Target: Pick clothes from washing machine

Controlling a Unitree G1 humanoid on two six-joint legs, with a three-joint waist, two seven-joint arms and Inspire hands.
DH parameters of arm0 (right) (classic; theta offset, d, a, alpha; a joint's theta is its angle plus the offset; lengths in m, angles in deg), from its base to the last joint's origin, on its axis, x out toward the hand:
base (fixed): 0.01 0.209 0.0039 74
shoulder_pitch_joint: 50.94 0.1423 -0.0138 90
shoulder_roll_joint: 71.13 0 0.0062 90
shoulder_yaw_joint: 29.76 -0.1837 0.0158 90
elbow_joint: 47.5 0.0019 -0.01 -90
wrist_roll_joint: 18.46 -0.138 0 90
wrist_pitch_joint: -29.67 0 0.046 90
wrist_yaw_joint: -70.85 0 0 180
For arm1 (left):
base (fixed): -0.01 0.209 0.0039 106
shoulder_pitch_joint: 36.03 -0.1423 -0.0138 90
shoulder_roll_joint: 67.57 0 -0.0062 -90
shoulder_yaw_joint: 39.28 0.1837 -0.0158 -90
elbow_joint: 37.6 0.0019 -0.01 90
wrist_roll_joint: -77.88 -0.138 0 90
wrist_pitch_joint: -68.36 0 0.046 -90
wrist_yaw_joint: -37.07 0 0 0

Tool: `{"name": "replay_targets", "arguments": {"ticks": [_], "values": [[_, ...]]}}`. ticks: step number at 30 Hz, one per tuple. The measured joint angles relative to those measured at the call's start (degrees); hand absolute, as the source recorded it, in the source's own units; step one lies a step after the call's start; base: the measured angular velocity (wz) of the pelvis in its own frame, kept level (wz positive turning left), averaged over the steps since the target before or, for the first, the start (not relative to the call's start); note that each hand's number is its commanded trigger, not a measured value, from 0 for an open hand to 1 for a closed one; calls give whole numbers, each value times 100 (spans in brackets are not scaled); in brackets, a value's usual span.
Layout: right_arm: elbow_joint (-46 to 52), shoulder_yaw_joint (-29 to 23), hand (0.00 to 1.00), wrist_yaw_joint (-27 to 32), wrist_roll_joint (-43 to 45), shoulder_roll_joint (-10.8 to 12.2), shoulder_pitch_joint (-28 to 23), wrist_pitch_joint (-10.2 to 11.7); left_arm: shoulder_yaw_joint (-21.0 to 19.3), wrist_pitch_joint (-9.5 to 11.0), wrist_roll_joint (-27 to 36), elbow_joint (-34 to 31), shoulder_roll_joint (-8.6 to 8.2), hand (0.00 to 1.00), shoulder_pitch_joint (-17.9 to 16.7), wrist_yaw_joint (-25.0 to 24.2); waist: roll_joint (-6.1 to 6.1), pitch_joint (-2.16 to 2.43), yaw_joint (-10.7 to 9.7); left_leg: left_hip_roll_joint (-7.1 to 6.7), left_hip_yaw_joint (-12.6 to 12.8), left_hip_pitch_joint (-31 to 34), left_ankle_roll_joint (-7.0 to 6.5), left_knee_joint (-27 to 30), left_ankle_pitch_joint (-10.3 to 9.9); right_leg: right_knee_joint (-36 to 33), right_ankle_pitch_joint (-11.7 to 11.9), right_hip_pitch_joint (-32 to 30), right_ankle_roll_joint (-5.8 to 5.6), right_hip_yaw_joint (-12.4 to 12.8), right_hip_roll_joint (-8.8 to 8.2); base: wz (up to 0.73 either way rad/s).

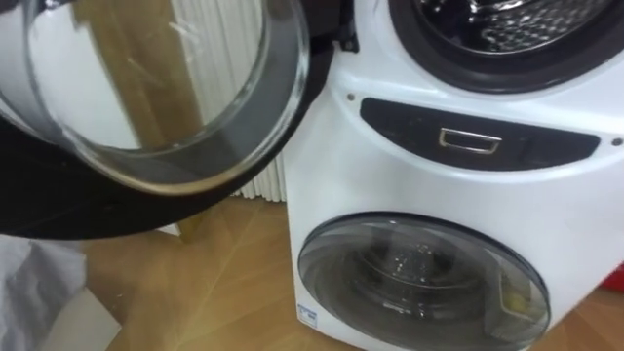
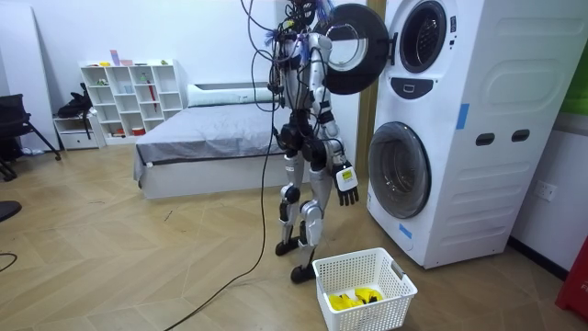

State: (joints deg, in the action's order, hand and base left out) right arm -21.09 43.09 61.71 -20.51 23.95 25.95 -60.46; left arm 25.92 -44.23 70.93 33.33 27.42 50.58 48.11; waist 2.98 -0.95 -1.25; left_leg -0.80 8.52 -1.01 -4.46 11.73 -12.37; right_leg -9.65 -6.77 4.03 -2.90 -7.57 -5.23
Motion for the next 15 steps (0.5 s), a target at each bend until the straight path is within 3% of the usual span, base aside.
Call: {"name": "replay_targets", "arguments": {"ticks": [4,10,12,14,15], "values": [[-53,4,0,-28,-88,10,7,4,105,-159,-3,-349,0,0,-9,-341,10,7,29,1,270,83,-48,0,28,-1,15,-19,-6,-56,-62,19],[-66,21,0,-15,-105,6,51,5,545,-160,-14,-667,35,0,-37,-937,78,32,171,1,674,113,-149,-11,76,-13,90,-29,-49,-56,-132,12],[-20,87,0,54,-153,4,66,2,707,-159,2,-679,27,0,-44,-1085,109,58,183,0,771,119,-204,-20,93,-23,137,-35,-105,-94,-157,-1],[81,251,0,98,-215,3,99,3,774,-160,2,-819,25,0,-188,-1330,139,103,184,1,894,132,-256,-16,116,-27,189,-90,-101,-148,-179,-26],[98,263,0,93,-224,3,98,2,811,-160,2,-867,20,0,-224,-1383,148,105,183,1,927,132,-276,-11,122,-22,202,-91,-91,-156,-183,-25]]}}
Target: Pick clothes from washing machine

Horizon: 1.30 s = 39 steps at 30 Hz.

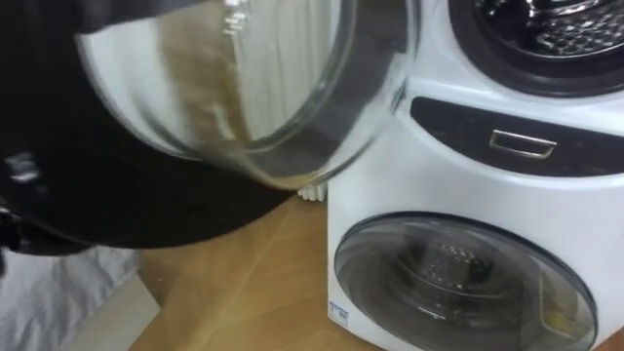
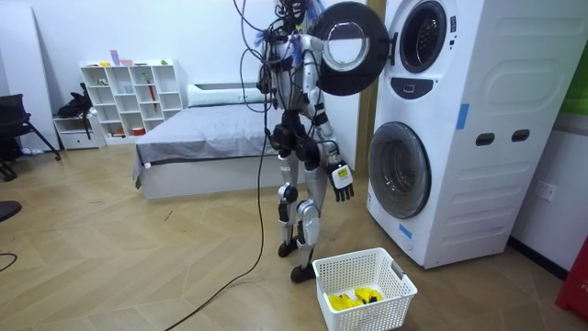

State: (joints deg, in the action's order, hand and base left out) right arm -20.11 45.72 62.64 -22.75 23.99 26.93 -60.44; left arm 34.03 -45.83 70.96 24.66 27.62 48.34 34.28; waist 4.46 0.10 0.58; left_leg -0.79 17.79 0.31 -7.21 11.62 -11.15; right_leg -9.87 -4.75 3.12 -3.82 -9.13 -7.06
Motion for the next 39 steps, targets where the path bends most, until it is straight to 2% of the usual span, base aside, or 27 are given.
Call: {"name": "replay_targets", "arguments": {"ticks": [4,5,6,7,9,10,12,14,17,19,20,22,25,30,31,34,37,39], "values": [[-5,204,0,66,-189,-3,86,-2,618,12,52,-369,-35,0,-116,-458,-13,17,-47,-2,232,-80,-72,0,-8,-17,54,-13,-18,-129,48,-25],[-25,300,0,109,-245,-6,155,-2,829,125,263,-438,-39,0,-106,-590,-6,39,-106,-2,346,-105,-87,0,-22,-80,39,-11,-21,-251,45,-41],[-28,393,0,131,-254,-8,192,-2,937,221,309,-438,-45,0,-101,-660,1,63,-195,-2,359,-110,-93,1,-26,-108,15,-4,-35,-338,21,-38],[-20,515,0,176,-269,-4,231,6,1115,355,452,-438,-47,0,-93,-819,20,121,-333,-2,419,-115,-94,1,-26,-116,8,24,-39,-462,26,-35],[-26,652,0,217,-310,-3,286,6,1381,497,730,-439,-77,0,-84,-1090,24,115,-503,-4,570,-159,-92,2,-29,-93,-39,89,-57,-531,24,-41],[-10,727,0,248,-390,-6,311,5,1599,591,940,-439,-140,0,-53,-1196,6,87,-618,-10,586,-149,-88,4,-26,-90,-59,84,-35,-535,37,-33],[14,895,0,312,-507,8,324,5,1941,742,1280,-438,-239,0,21,-1349,-1,73,-782,-10,640,-147,-38,5,-17,-84,-79,21,-15,-533,28,-27],[19,971,0,333,-637,32,336,2,2347,986,1669,-438,-305,0,118,-1570,-43,71,-877,-7,687,-157,238,-7,-21,-88,-125,-97,49,-495,12,-29],[19,1026,0,377,-767,67,378,-4,2595,1161,1914,-421,-298,0,132,-1827,-139,25,-935,-6,692,-183,404,-104,53,-80,-150,-145,104,-487,34,-9],[19,1094,0,402,-837,71,401,-6,2711,1161,1973,-406,-295,0,131,-1949,-182,-4,-944,10,692,-195,431,-135,70,-80,-186,-153,136,-475,64,-2],[19,1110,0,402,-865,80,410,-7,2777,1172,1989,-377,-301,0,132,-2011,-202,-17,-955,26,692,-195,431,-146,72,-80,-219,-160,144,-433,91,-3],[15,1144,0,407,-881,89,412,-7,2902,1209,1967,-257,-319,0,132,-2049,-221,-13,-954,36,693,-205,415,-153,81,-81,-241,-175,154,-365,132,-6],[7,1243,0,455,-888,111,434,-5,3093,1219,1954,10,-465,0,132,-2047,-242,-21,-952,67,685,-235,159,-207,127,-71,-279,-191,185,-343,208,-15],[9,1338,0,507,-890,162,495,-1,3282,1228,1574,206,-618,0,187,-2040,-286,-51,-974,135,678,-250,284,-228,44,21,-346,-194,249,-215,311,-18],[8,1338,0,506,-889,190,500,-1,3280,1229,1510,254,-656,0,224,-2037,-309,-66,-971,148,646,-259,315,-229,26,14,-371,-194,265,-199,328,-15],[13,1342,0,508,-870,205,550,-4,3278,1240,1475,484,-715,0,312,-1975,-302,-71,-973,197,526,-267,398,-226,-22,27,-374,-208,267,-107,413,-21],[32,1487,0,507,-911,199,590,-11,3279,1326,1358,967,-744,0,280,-1808,-291,-64,-947,215,260,-329,411,-209,-27,23,-374,-169,267,-69,449,-26],[46,1524,0,502,-910,206,601,-10,3276,1325,1275,1316,-800,0,235,-1707,-280,-66,-957,216,175,-364,412,-208,-27,39,-374,-104,267,-93,460,-17]]}}
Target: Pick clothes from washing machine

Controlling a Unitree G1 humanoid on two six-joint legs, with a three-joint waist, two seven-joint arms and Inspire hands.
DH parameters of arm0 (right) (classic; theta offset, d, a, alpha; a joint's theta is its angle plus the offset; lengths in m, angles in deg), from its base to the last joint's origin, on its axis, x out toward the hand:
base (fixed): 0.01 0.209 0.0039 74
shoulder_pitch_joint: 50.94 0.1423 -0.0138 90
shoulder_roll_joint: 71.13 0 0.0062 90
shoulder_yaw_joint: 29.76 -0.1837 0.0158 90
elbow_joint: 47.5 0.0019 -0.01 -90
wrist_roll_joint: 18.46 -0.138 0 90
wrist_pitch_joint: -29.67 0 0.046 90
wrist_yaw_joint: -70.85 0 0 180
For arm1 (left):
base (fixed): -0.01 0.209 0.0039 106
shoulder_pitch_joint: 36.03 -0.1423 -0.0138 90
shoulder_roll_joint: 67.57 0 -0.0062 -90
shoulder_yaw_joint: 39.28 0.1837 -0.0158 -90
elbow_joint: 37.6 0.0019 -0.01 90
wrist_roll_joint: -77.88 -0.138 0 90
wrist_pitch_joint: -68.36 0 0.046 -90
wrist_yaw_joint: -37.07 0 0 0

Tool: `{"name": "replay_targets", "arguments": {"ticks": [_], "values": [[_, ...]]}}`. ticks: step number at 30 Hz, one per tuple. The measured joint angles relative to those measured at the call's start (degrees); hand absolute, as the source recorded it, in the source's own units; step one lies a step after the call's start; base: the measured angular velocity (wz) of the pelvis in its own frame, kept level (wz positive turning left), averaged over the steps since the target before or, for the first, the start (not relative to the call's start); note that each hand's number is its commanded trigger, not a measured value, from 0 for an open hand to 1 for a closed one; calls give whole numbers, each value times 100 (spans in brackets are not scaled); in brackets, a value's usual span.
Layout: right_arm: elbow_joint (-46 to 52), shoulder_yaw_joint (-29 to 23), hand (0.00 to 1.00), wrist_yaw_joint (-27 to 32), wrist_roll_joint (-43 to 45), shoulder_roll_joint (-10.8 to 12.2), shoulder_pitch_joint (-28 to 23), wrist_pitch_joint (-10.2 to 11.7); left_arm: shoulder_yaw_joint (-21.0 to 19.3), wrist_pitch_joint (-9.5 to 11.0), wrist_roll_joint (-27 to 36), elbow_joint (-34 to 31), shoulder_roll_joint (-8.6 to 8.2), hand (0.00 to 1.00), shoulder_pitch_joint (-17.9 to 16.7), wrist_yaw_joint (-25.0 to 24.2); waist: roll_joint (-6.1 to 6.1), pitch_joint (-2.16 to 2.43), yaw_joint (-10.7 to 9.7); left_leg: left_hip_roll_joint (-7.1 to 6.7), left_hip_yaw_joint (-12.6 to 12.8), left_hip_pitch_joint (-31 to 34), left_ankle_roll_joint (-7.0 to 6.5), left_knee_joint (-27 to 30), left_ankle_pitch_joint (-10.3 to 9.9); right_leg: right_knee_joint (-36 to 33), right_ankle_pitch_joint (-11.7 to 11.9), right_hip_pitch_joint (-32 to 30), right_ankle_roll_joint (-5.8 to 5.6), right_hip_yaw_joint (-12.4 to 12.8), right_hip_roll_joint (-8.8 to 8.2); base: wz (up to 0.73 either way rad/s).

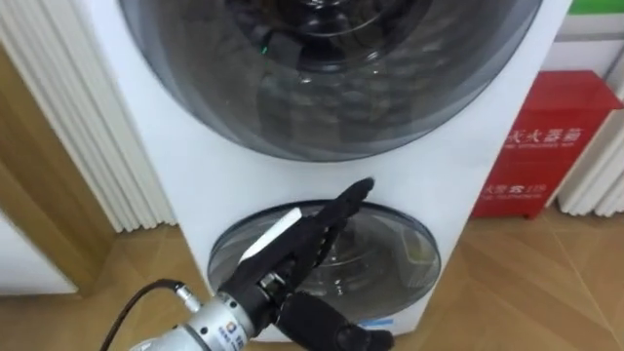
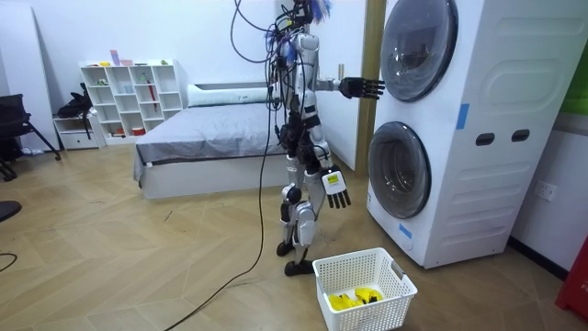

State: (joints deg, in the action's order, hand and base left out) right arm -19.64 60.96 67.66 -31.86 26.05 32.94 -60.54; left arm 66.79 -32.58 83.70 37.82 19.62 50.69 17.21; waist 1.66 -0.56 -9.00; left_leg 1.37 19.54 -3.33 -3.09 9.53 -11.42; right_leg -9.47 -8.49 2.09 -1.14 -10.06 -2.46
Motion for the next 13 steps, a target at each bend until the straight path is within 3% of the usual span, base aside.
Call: {"name": "replay_targets", "arguments": {"ticks": [3,6,9,11,13], "values": [[-15,12,0,-10,-44,-1,-25,-3,1,271,-31,845,-67,0,-183,245,-26,-26,3,3,-153,-114,3,-19,2,2,0,106,0,9,16,-9],[-8,15,0,-47,-141,4,-61,-26,-36,509,-91,2416,-125,0,-389,682,-80,-48,140,8,-239,-275,3,-50,2,-4,0,191,0,45,70,-27],[65,13,0,-77,-252,34,-114,-40,-454,620,-115,4165,-191,0,-735,1052,-135,-10,174,23,-303,-379,14,-48,-5,4,-3,266,4,41,91,-16],[116,-9,0,-80,-271,54,-266,-43,-974,647,-213,5330,-208,0,-970,1412,-226,23,276,44,-403,-414,55,-49,-29,26,-4,273,6,48,96,0],[107,-75,0,-74,-289,60,-384,-43,-1312,718,-262,6006,-231,0,-1059,1737,-274,52,415,47,-470,-421,100,-47,-56,85,-4,296,7,56,142,-2]]}}
